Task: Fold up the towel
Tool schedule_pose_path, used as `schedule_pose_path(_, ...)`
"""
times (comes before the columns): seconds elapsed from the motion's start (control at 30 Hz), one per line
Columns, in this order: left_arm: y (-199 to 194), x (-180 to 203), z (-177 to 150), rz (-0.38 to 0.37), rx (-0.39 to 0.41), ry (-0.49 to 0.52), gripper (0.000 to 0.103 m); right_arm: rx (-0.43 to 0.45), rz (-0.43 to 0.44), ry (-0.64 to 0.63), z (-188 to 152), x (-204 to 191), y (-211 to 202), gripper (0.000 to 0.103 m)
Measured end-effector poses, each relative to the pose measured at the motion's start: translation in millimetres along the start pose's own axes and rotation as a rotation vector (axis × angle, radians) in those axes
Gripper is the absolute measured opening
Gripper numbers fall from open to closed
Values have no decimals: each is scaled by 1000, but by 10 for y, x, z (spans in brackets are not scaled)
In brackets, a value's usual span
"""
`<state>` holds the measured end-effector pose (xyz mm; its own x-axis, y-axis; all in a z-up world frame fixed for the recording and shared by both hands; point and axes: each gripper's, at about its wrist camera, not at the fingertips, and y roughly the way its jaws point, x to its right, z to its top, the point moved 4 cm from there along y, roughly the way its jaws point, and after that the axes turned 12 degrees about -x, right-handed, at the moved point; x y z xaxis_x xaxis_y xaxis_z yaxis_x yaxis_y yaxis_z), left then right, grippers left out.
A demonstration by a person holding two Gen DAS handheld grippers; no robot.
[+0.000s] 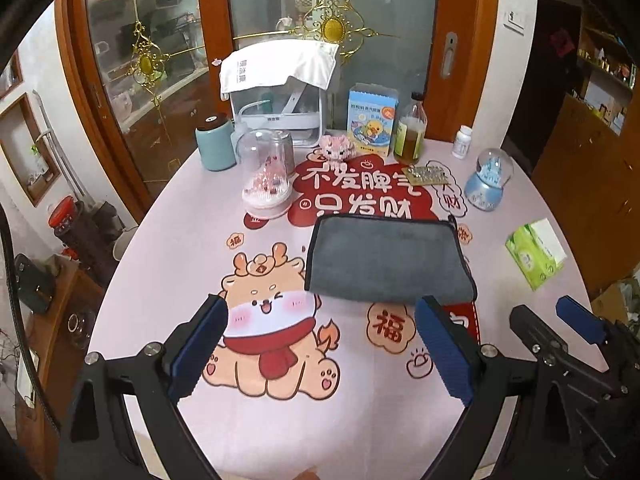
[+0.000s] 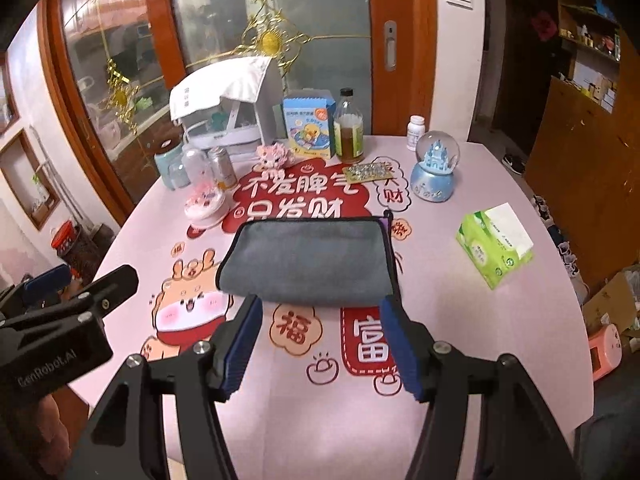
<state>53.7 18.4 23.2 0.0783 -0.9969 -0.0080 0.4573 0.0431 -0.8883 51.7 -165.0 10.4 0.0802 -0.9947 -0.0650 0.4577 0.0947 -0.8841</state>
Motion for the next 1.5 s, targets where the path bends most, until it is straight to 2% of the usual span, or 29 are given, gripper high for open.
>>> schedule_pose_path(0.27, -11, 48, -128, 27, 1, 27, 94, -20, -10, 7, -159, -33, -7, 62)
schedule_pose_path(0.97, 184, 56, -355, -12, -98, 11, 94, -72, -52, 17, -312, 13, 30, 62)
schedule_pose_path(1.5, 199, 64, -426, -12, -113, 12, 94, -80, -50, 25, -366, 18, 23, 62)
